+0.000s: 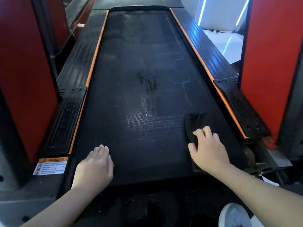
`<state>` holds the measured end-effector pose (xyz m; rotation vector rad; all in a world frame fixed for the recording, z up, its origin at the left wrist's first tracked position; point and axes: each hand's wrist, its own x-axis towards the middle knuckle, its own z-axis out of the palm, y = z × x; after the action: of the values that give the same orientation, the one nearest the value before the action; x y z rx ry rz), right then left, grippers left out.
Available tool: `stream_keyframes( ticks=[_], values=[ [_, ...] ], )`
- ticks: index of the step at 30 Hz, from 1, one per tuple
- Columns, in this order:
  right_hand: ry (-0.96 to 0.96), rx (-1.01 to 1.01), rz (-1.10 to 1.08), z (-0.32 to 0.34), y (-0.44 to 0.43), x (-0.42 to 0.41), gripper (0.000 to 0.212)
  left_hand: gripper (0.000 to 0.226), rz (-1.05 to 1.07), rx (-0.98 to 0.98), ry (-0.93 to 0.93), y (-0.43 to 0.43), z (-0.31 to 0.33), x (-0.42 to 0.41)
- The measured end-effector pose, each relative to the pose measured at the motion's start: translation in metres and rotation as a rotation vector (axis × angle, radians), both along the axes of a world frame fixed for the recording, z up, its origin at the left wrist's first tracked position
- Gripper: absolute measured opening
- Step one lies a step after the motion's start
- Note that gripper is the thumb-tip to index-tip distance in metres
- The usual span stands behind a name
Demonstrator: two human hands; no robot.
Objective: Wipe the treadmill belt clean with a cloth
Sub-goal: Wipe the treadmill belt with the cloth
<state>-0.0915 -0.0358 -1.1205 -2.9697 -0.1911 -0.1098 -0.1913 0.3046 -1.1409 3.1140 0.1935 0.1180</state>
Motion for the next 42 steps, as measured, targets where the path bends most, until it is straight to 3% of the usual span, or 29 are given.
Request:
stream_keyframes(
  ticks=[3,9,13,18,23,27,39,42],
  values=[
    [-0.038,0.119,0.006,0.008,-0.004,0.004,0.031,0.036,0.060,-0.034,0.006,0.005,0.017,0.005],
    [-0.111,0.230,0.007,0.015,-0.002,0.038,0.030,0.028,-0.045,-0.094,-0.282,0.021,0.022,0.053],
    [-0.109,0.255,-0.025,0.012,0.013,0.075,0.036,0.052,0.030,-0.154,-0.179,0.019,0.004,0.084],
    [-0.002,0.181,-0.012,-0.002,0.016,0.091,0.047,0.060,0.041,-0.199,-0.063,0.014,-0.021,0.083],
    [-0.077,0.117,-0.006,-0.011,0.016,0.084,0.049,0.055,0.032,-0.213,-0.083,0.011,-0.022,0.078],
    [-0.089,0.070,-0.003,-0.013,0.014,0.081,0.049,0.065,0.013,-0.141,-0.110,0.011,-0.029,0.073],
    [-0.112,0.061,-0.012,-0.013,0.008,0.049,0.048,0.053,0.043,-0.137,-0.173,0.004,-0.035,0.046],
    [-0.111,0.062,-0.008,-0.012,0.006,0.040,0.047,0.059,-0.057,-0.086,-0.130,0.011,-0.051,0.034]
  ],
)
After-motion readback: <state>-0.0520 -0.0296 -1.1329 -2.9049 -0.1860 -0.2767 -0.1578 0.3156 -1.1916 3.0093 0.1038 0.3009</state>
